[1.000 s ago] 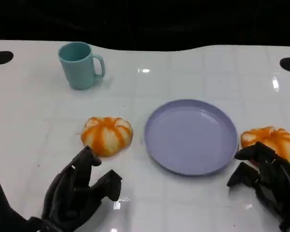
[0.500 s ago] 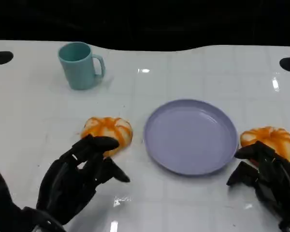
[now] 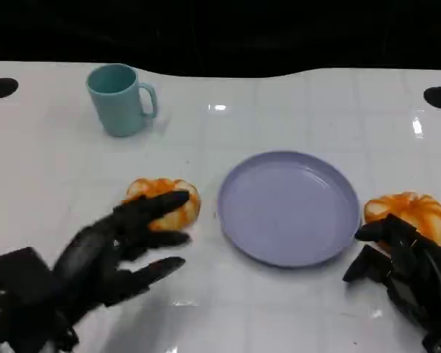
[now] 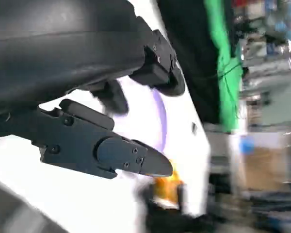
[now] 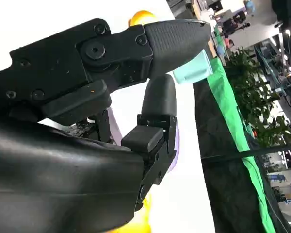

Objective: Grasp the bread from the table and place it into the plate.

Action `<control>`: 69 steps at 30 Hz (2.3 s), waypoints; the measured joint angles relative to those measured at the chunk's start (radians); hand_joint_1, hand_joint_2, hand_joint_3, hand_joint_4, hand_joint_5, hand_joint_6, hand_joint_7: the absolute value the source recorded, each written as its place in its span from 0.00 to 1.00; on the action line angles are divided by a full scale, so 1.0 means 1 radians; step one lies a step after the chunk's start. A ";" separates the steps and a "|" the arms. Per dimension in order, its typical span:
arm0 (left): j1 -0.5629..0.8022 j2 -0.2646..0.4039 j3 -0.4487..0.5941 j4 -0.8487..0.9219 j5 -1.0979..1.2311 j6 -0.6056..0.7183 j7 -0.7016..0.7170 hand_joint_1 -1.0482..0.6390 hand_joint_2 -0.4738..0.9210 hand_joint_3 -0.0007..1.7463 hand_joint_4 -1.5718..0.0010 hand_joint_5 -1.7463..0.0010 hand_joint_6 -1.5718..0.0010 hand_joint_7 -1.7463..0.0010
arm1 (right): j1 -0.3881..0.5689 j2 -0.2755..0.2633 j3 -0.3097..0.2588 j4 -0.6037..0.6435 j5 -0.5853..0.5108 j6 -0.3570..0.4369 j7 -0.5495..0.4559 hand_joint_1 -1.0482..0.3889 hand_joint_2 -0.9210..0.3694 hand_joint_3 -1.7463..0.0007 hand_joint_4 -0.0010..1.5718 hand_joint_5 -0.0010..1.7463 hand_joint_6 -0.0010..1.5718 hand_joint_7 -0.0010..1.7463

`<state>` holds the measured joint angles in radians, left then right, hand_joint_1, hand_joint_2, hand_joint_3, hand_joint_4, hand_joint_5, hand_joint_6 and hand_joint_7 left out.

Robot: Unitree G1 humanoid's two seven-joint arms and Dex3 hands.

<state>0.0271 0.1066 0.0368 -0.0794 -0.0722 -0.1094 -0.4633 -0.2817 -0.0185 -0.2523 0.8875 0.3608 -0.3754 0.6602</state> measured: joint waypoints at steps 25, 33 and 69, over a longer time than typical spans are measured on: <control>-0.261 0.266 -0.275 0.079 0.906 0.054 0.280 0.32 0.94 0.00 1.00 0.90 0.87 1.00 | 0.000 0.009 -0.003 -0.017 0.001 0.024 0.008 0.36 0.00 0.86 0.42 0.89 0.39 0.71; -0.373 0.265 -0.343 0.253 0.928 0.068 0.299 0.33 0.94 0.00 1.00 0.91 0.87 1.00 | 0.003 0.009 -0.004 -0.033 0.003 0.058 0.004 0.35 0.00 0.88 0.43 0.87 0.40 0.69; -0.846 0.036 -0.531 1.212 0.801 0.009 0.417 0.46 0.99 0.02 0.76 0.86 0.69 0.96 | 0.028 0.015 -0.007 -0.101 0.029 0.120 -0.007 0.36 0.00 0.90 0.41 0.89 0.39 0.69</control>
<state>-0.8192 0.1428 -0.4944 1.1329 0.7290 -0.1003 -0.0461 -0.2533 -0.0037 -0.2592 0.7862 0.3895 -0.2553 0.6533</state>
